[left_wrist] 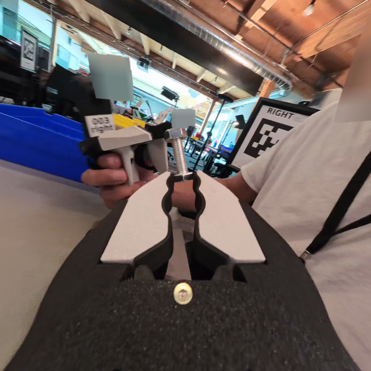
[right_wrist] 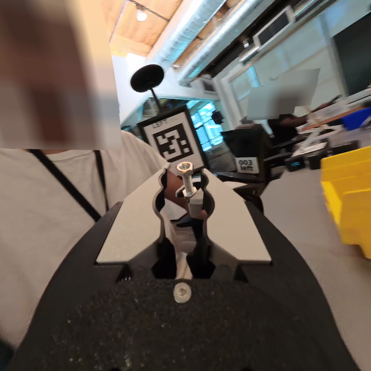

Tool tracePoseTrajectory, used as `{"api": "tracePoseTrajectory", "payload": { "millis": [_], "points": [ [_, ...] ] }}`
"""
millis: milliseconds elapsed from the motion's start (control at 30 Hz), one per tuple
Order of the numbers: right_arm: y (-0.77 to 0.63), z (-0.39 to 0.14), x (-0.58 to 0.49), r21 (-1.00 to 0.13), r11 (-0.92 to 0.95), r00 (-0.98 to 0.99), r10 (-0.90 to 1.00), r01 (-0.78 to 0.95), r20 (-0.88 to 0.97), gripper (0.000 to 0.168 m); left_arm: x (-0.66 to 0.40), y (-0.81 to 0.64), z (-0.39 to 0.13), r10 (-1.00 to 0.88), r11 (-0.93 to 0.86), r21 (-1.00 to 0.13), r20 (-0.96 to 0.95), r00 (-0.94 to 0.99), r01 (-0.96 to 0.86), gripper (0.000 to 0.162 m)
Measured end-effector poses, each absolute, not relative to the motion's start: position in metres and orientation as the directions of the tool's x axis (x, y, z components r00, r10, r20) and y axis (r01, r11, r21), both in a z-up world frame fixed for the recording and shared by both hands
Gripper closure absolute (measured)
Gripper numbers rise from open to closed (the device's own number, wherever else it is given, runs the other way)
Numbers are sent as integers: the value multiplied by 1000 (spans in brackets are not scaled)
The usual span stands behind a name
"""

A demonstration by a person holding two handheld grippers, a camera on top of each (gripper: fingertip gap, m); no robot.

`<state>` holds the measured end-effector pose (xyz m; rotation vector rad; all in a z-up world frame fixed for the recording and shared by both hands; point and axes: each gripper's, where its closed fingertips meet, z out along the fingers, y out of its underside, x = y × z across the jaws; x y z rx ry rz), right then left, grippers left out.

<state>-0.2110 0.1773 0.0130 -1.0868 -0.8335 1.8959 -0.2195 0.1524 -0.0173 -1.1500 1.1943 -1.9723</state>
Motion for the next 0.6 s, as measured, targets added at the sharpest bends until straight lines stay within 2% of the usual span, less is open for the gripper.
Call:
{"api": "tracePoseTrajectory", "payload": {
  "millis": [133,267,433,533,600],
  "points": [
    [173,19,-217,-821,-516,-495,794,-245,-351,136,-222,146,-14,-758,-468,-883,389,-524,22,144],
    [169,23,-228,-835,-509,-573,755,-207,-318,137,-224,144,-11,-731,-491,-871,399,-553,21,144],
    [170,21,-233,-823,-530,-612,724,-202,-316,138,-225,146,-10,-729,-496,-868,401,-554,25,144],
    [172,21,-230,-815,-537,-615,724,-217,-313,149,-226,150,-11,-737,-497,-867,404,-541,30,144],
    [177,21,-230,-815,-533,-578,748,-227,-328,150,-226,156,-12,-752,-495,-868,406,-520,38,144]
  ]
}}
